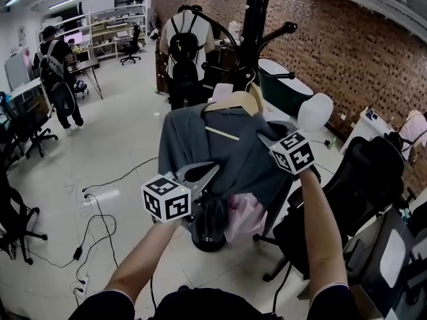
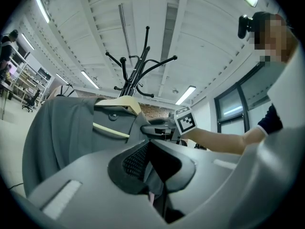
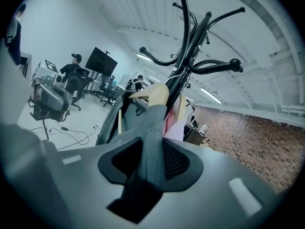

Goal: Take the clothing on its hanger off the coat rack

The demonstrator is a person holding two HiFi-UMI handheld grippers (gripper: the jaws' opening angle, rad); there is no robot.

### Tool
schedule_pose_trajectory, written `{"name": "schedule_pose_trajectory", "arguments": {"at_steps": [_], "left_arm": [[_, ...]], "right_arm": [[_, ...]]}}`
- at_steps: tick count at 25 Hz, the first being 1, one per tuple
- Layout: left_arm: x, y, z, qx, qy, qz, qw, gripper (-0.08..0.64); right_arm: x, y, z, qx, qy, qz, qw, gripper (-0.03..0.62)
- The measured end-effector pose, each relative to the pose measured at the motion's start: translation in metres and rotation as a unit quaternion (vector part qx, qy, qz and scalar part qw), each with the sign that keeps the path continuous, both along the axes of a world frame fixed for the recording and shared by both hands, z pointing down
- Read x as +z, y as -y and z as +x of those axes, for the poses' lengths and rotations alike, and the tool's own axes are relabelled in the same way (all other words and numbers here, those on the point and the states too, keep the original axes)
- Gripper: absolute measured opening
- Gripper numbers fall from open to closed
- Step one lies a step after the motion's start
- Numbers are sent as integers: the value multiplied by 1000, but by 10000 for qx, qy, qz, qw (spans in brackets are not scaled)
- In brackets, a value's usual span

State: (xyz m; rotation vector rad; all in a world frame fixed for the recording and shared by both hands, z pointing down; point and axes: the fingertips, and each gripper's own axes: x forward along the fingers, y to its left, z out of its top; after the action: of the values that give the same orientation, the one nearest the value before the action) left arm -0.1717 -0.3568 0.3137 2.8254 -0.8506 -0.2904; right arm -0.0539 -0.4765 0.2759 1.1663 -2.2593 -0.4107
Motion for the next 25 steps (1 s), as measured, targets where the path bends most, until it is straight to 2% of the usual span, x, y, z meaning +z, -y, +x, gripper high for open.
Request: {"name": "schedule_pose_trajectory", "arguments": {"at_steps": [1, 2, 18, 25], "left_arm": [[0, -1, 1, 14, 10, 2, 10000, 12], [1, -1, 0, 20, 20, 2, 10000, 12], [8, 3, -12, 87, 91, -26, 9999, 12], [9, 2, -11, 159, 102, -29, 9998, 12]], "right_arm": [[0, 1, 1, 21, 34, -5, 10000, 100], [-1, 1, 2, 48, 55, -6, 10000, 94], [0, -4, 4, 262, 178, 113, 9994, 89], [-29, -7, 9, 404, 286, 380, 9981, 89]]}}
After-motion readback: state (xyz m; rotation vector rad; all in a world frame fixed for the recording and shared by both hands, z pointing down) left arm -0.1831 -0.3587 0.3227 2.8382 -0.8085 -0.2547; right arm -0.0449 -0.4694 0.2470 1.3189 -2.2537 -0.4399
